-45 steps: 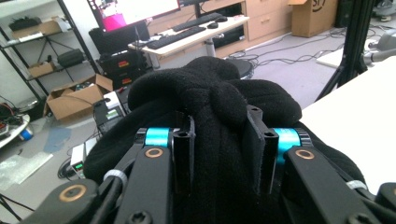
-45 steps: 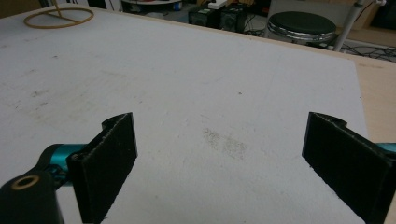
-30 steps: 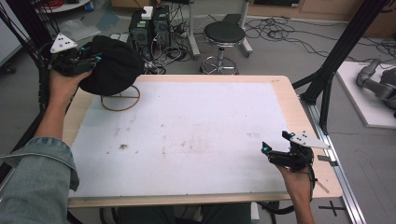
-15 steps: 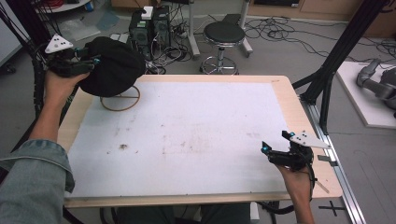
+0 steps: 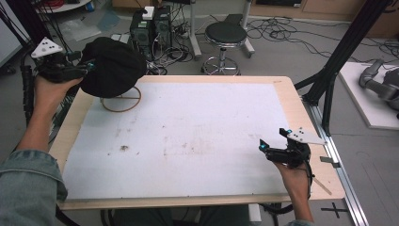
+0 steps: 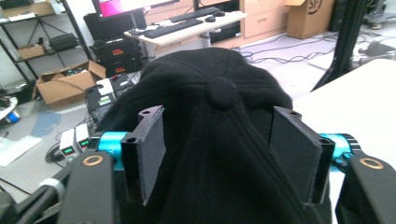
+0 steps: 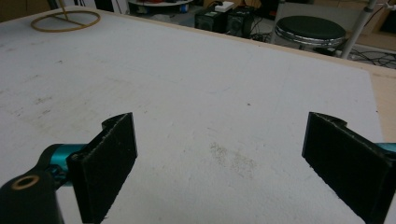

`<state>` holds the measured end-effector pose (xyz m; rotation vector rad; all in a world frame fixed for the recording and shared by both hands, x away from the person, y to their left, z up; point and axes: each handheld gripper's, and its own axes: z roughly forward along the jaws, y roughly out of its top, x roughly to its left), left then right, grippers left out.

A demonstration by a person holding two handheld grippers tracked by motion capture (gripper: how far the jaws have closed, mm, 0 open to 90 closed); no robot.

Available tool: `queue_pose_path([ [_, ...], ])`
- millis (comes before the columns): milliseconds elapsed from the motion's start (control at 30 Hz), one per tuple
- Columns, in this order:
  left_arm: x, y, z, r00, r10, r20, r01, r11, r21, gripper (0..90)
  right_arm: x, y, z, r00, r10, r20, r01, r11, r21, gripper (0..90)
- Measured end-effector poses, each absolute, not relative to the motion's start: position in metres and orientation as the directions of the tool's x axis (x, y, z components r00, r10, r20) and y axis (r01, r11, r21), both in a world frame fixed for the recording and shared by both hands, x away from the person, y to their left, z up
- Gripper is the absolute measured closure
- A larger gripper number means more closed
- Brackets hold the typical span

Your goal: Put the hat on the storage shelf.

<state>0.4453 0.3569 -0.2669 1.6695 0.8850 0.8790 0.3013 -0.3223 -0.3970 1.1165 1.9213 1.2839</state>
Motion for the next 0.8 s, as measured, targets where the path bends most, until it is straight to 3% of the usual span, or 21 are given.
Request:
queue_pose_path([
  [800,0.359,0.331,-0.301,0.474,0.871,0.131,0.106,-0.204,0.973,30.0,0.319,-0.316,-0.398,-0.498,0.867,0.006,0.319,0.177,0.931,9.8],
])
